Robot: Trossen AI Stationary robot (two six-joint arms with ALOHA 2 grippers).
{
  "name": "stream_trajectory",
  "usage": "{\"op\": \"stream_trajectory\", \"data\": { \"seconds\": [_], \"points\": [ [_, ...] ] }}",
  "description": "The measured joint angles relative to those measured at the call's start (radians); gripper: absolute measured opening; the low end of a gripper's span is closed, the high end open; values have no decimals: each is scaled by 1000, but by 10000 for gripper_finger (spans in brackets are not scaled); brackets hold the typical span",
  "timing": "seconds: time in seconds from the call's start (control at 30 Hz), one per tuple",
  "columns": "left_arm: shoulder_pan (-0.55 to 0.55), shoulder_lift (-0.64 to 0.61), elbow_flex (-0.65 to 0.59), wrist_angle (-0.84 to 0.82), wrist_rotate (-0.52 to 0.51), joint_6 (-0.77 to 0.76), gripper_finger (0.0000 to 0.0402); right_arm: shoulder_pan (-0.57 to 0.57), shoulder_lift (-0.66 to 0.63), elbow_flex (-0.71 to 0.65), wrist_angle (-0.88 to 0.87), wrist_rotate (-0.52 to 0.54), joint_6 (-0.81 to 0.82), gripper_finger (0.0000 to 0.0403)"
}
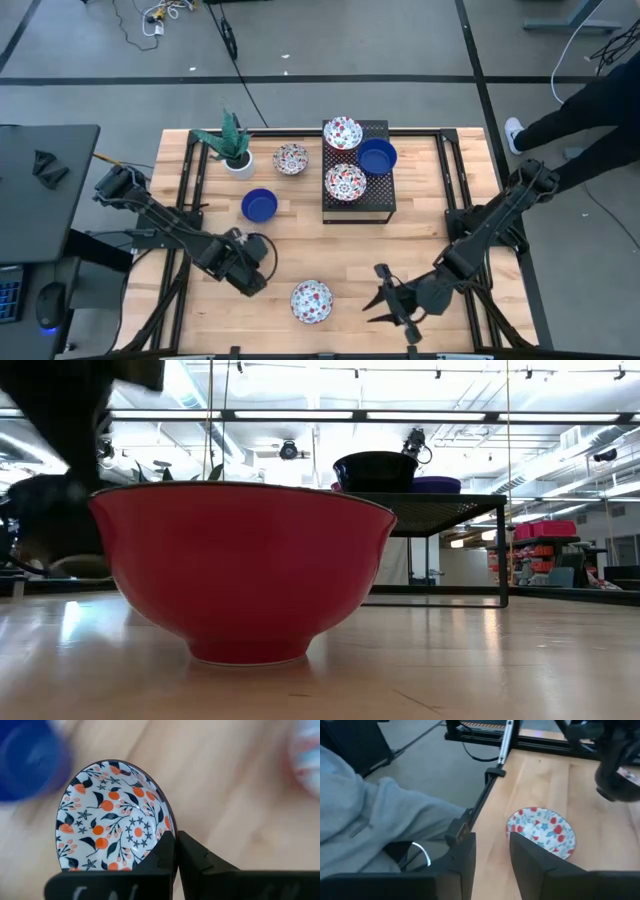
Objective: Pick & Place Mini bowls
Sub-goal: Stack the bottom orange white bowl on top of the orange and white bowl on the shelf
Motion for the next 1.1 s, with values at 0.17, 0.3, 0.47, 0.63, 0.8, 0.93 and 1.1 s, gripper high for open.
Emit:
{"op": "stream_trajectory", "data": {
  "seconds": [0.17, 0.3, 0.47, 0.63, 0.8, 0.93, 1.1],
  "points": [
    [-14, 4, 48, 139, -63, 230, 9, 32, 0, 0, -22, 1, 20, 123],
    [-3, 38, 168, 155, -110, 410, 9, 62, 0, 0, -108, 1, 131, 123],
    [68, 122, 413, 138, -116, 719, 9, 97, 0, 0, -206, 18, 273, 123],
    [193, 254, 693, 107, -91, 1102, 9, 112, 0, 0, -214, 93, 285, 123],
    [327, 400, 926, -37, -50, 1473, 9, 111, 0, 0, -216, 99, 329, 123],
    [411, 464, 984, -86, -19, 1722, 10, 116, 0, 0, -217, 100, 363, 123],
    [488, 478, 979, -87, -23, 1781, 17, 135, 0, 0, -210, 141, 367, 123]
  ]
}}
